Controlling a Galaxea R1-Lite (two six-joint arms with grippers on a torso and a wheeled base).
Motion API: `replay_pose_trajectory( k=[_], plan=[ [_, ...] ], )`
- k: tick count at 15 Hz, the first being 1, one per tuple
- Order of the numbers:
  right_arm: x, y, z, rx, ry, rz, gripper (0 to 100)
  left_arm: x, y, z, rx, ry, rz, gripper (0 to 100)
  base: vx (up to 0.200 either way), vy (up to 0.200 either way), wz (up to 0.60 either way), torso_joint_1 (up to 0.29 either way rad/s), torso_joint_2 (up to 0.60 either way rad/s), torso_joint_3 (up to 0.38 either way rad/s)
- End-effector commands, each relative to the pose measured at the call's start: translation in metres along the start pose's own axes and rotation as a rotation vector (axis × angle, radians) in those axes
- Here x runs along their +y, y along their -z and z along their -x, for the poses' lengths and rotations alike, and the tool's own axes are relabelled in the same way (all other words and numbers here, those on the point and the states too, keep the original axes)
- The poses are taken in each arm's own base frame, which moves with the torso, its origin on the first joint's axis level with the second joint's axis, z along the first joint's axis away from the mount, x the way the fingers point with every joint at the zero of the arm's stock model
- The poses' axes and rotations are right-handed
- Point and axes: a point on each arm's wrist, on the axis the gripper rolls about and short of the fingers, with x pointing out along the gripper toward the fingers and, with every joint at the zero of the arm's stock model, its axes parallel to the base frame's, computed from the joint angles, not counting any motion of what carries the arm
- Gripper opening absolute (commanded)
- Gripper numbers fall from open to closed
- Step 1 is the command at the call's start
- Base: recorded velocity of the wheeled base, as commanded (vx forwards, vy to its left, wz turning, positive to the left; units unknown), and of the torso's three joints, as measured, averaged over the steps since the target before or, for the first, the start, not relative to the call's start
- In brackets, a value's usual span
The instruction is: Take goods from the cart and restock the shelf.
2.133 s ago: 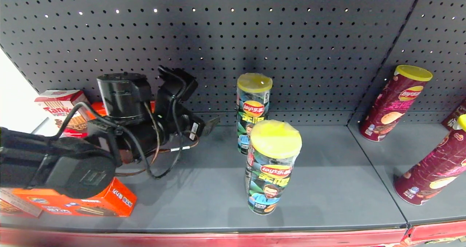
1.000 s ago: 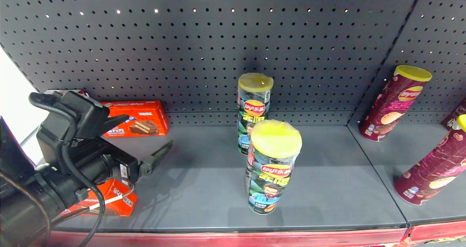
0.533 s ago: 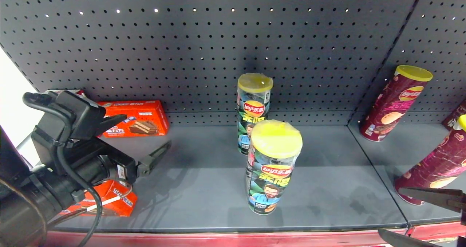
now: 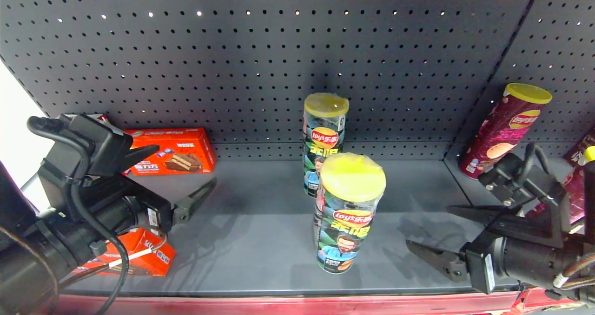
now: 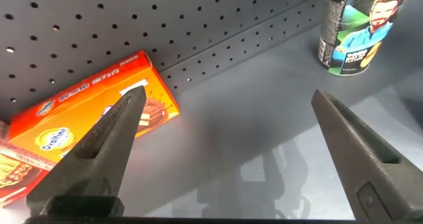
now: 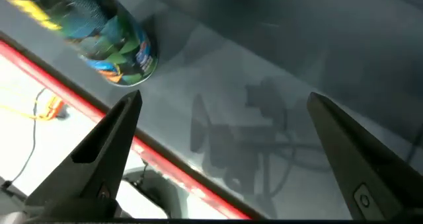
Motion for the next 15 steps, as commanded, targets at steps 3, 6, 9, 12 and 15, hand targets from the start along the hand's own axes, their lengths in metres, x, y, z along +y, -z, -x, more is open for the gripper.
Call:
replay_pose_trajectory(
  k=[3,6,9,12,15],
  plan=[
    [0.004,-0.008,-0.028,0.039,-0.005,0.007,100,-0.001,0.001,-0.002,0.006,0.004,0.0,100,0.0,0.0,0.0,0.0,0.0,0.0],
    [0.006,-0.012,-0.04,0.048,-0.007,0.008,100,-0.001,0.001,-0.003,0.005,0.005,0.0,100,0.0,0.0,0.0,0.0,0.0,0.0],
    [0.007,-0.017,-0.05,0.052,-0.008,0.011,100,0.0,0.0,-0.003,0.002,0.004,0.0,100,0.0,0.0,0.0,0.0,0.0,0.0],
    [0.012,-0.02,-0.056,0.052,-0.023,0.018,100,0.0,0.0,-0.002,0.0,0.002,0.0,100,0.0,0.0,0.0,0.0,0.0,0.0],
    [0.018,-0.022,-0.066,0.059,-0.039,0.027,100,0.0,0.0,-0.002,-0.002,0.002,0.0,100,0.0,0.0,0.0,0.0,0.0,0.0]
  ],
)
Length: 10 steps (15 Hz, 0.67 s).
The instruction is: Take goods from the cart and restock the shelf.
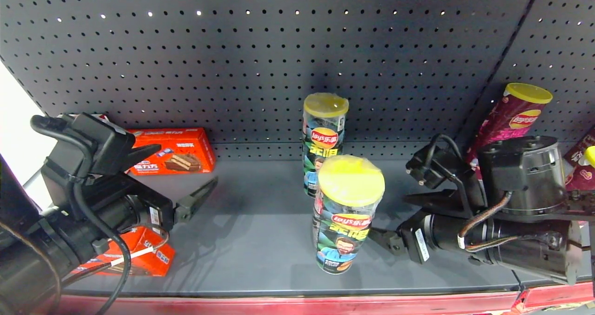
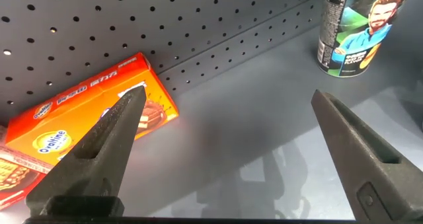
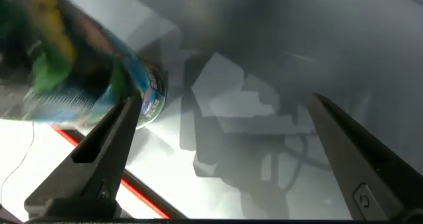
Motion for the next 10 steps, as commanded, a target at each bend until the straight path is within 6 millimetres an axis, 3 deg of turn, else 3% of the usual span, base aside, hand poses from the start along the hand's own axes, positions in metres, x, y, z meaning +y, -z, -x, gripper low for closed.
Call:
replay_pose_trajectory(
  k=[1,10],
  plan=[
    [0.003,-0.003,-0.007,0.003,-0.008,0.005,100,0.0,0.0,0.0,0.002,0.0,0.0,100,0.0,0.0,0.0,0.0,0.0,0.0],
    [0.0,0.005,0.007,0.005,-0.003,0.002,100,0.0,0.001,0.0,0.003,0.0,0.0,100,0.0,0.0,0.0,0.0,0.0,0.0]
  ],
)
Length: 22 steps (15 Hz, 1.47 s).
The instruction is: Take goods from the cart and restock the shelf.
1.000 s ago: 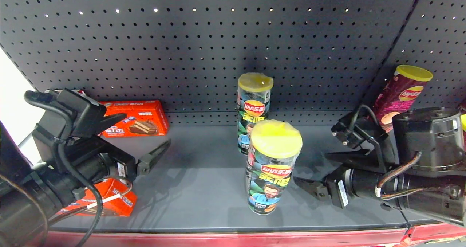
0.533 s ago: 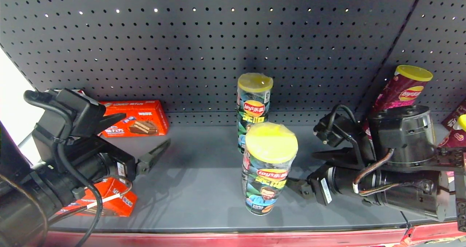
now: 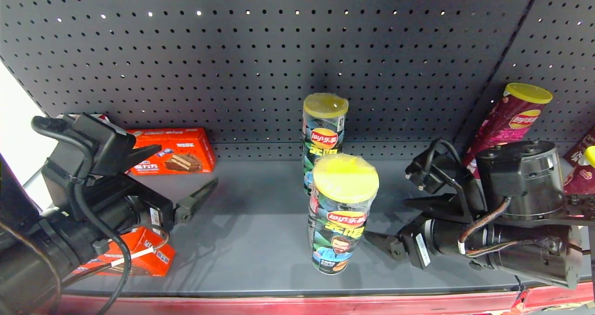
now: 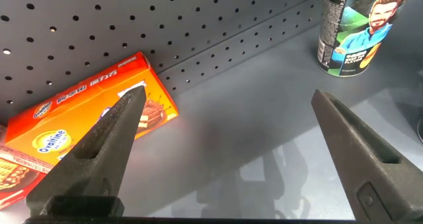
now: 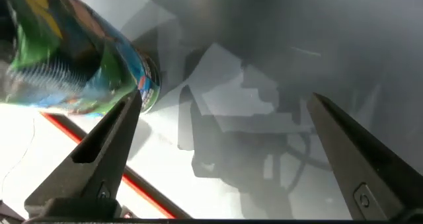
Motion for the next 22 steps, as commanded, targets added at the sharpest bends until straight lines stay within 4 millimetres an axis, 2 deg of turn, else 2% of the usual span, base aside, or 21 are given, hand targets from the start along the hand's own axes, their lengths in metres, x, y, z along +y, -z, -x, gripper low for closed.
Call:
replay_pose_trajectory(
  k=[1,8,10,14,22],
  plan=[
    [0.0,-0.002,0.005,-0.016,-0.003,0.0,100,0.0,0.0,-0.001,0.002,0.0,0.0,100,0.0,0.0,0.0,0.0,0.0,0.0],
    [0.007,-0.012,-0.009,-0.023,-0.02,0.008,100,0.0,0.0,0.0,0.001,-0.002,0.0,100,0.0,0.0,0.0,0.0,0.0,0.0],
    [0.007,-0.01,-0.007,-0.023,-0.021,0.009,100,0.0,0.001,0.001,0.003,-0.001,0.0,100,0.0,0.0,0.0,0.0,0.0,0.0],
    [0.004,0.007,0.008,0.003,-0.017,0.01,100,0.0,0.0,0.0,0.0,-0.001,0.0,100,0.0,0.0,0.0,0.0,0.0,0.0],
    [0.013,-0.003,-0.002,-0.01,-0.041,0.021,100,0.0,0.001,0.0,0.003,-0.001,-0.002,100,0.0,0.0,0.0,0.0,0.0,0.0]
  ],
)
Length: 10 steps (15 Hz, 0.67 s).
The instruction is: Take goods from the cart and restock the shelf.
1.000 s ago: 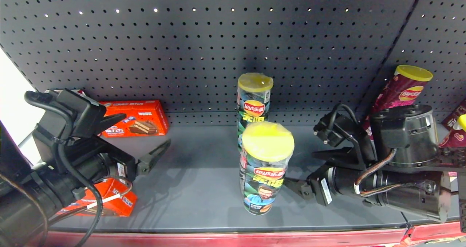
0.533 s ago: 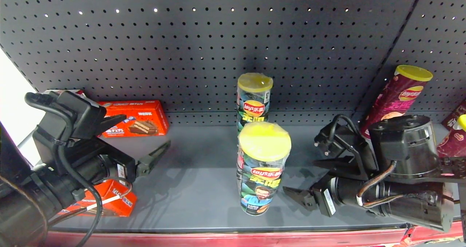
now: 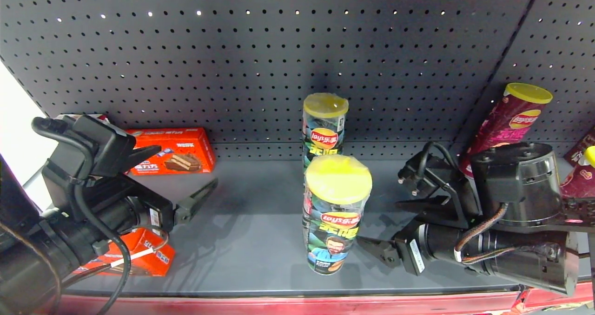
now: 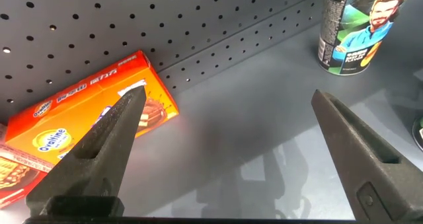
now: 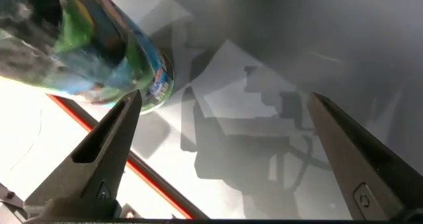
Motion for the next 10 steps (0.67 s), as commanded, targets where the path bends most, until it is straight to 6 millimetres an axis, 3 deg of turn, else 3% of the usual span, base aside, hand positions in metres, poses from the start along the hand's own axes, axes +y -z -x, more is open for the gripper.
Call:
replay_pose_trajectory(
  k=[1,6,8,10],
  plan=[
    [0.001,0.0,-0.002,0.003,-0.001,0.001,100,0.0,0.0,0.0,0.001,-0.001,0.0,100,0.0,0.0,0.0,0.0,0.0,0.0],
    [-0.006,-0.003,0.01,-0.029,0.037,-0.013,100,-0.001,0.002,0.001,0.006,0.002,-0.002,100,0.0,0.0,0.0,0.0,0.0,0.0],
    [-0.013,-0.011,0.034,-0.103,0.057,-0.029,100,0.001,-0.001,0.005,-0.004,-0.005,0.002,100,0.0,0.0,0.0,0.0,0.0,0.0],
    [-0.018,-0.018,0.087,-0.252,0.109,-0.053,100,0.007,-0.014,0.02,-0.081,-0.039,0.007,100,0.0,0.0,0.0,0.0,0.0,0.0]
  ],
)
